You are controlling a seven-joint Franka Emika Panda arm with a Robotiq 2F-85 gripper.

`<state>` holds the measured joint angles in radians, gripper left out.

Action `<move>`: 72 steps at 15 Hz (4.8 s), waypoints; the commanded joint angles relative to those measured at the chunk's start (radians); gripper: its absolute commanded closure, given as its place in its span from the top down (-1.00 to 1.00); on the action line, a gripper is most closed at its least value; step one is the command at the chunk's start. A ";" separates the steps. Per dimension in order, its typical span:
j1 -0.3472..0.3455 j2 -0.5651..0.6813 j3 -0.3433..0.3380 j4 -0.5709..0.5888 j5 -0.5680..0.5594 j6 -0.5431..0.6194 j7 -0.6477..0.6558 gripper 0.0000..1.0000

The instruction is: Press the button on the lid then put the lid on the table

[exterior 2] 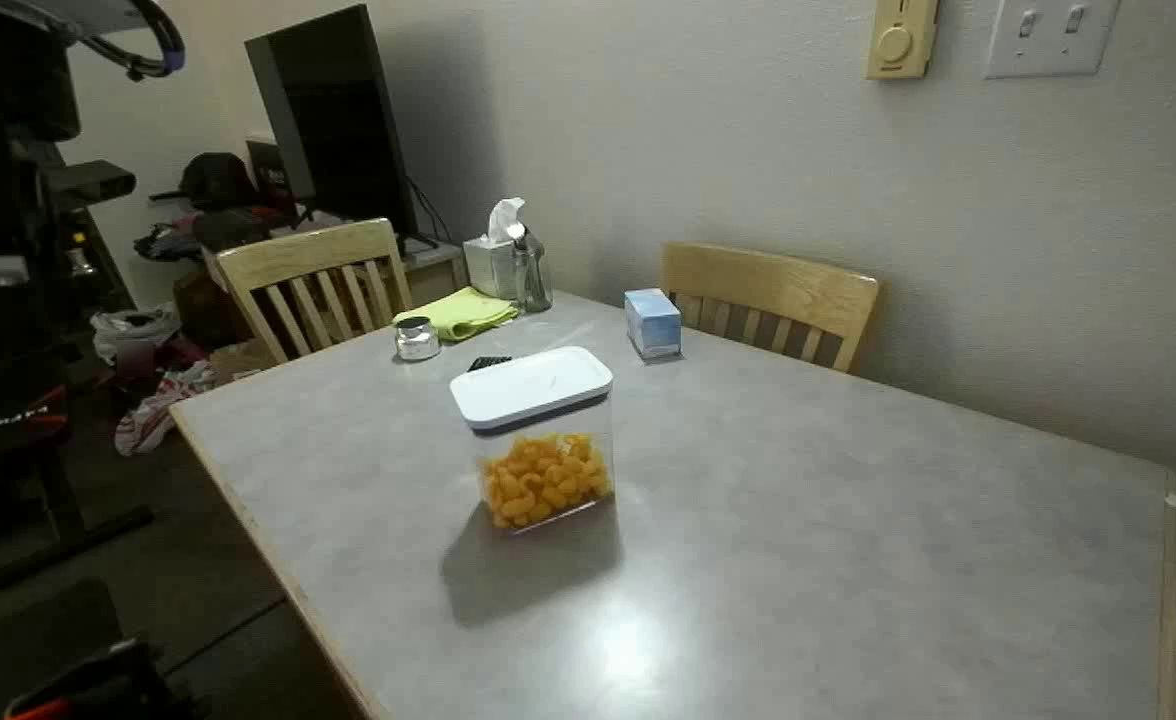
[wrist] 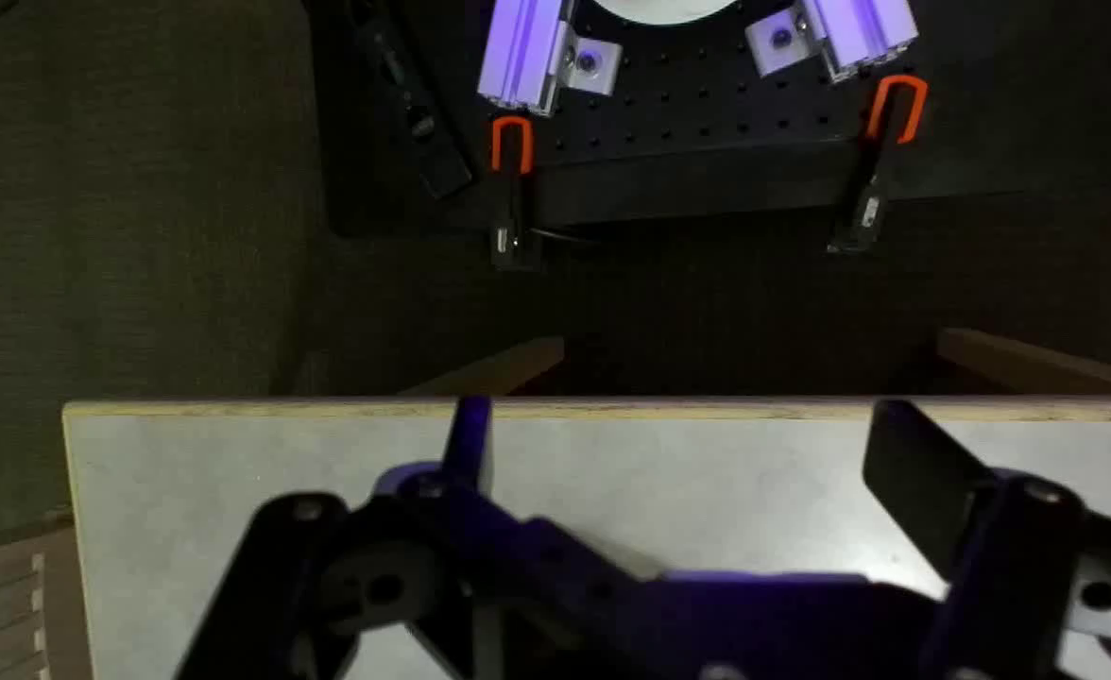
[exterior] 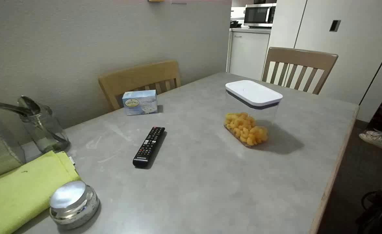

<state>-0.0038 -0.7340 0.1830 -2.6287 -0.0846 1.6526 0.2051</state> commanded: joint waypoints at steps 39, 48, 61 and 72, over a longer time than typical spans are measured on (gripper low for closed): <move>-0.030 0.111 -0.011 -0.003 -0.025 0.417 0.155 1.00; -0.160 0.279 -0.007 0.082 -0.184 0.677 0.306 1.00; -0.145 0.516 -0.074 0.277 -0.155 0.800 0.358 1.00; -0.112 0.551 -0.112 0.342 -0.083 0.713 0.284 1.00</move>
<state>-0.1435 -0.2219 0.1082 -2.3392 -0.2375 2.4337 0.5503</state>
